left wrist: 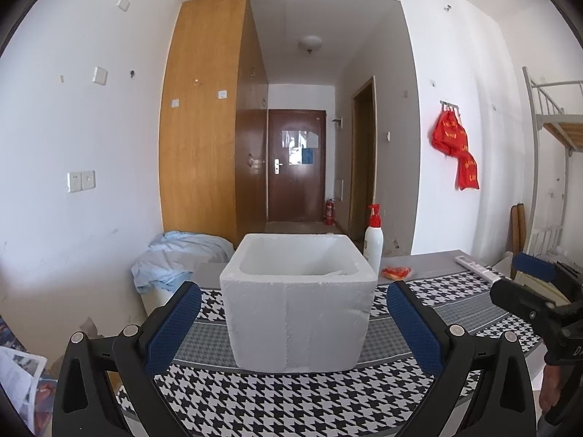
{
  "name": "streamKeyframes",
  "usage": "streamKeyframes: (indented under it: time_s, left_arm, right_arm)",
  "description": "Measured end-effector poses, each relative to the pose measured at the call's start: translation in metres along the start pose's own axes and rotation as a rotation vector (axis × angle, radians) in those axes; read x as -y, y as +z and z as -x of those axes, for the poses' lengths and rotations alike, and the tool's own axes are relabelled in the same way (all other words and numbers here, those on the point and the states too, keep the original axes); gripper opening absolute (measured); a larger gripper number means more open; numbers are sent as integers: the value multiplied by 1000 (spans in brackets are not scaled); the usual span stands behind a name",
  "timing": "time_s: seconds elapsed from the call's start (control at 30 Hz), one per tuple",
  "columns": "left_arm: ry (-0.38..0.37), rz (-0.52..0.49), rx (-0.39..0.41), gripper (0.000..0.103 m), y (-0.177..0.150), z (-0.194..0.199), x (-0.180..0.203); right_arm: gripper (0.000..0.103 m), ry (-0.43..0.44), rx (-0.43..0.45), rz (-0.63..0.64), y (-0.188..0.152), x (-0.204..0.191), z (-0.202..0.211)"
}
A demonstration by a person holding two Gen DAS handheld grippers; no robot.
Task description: Organize soft objects
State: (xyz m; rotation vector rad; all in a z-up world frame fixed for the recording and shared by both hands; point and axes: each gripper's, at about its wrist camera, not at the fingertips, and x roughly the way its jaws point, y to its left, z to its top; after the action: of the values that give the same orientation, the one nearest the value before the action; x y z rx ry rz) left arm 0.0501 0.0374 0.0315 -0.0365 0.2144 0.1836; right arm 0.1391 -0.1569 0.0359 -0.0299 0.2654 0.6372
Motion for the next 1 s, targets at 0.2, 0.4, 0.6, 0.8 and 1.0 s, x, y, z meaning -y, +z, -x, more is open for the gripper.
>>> streamKeyframes:
  time_s: [0.2,0.4,0.6,0.8,1.0]
  left_arm:
    - [11,11,10,102,-10,5,-1]
    - [9,10,13,102,-15,6,-1]
    - [35,-5,11,102,-25,6,-1]
    - [30,-7,1,102,-33,6,0]
    - [19,-6,-8,102,-36,7,1]
  right_arm:
    - [102,-7,-10,-13,-12,2,0]
    - [102,9,-10,-33,-20,3,2]
    - [102,-29,-24,-31,-28,3,0]
    - [102,-59,-38,-32,-32,4,-2]
    - [102,-64,-41,-37,-32,4,-1]
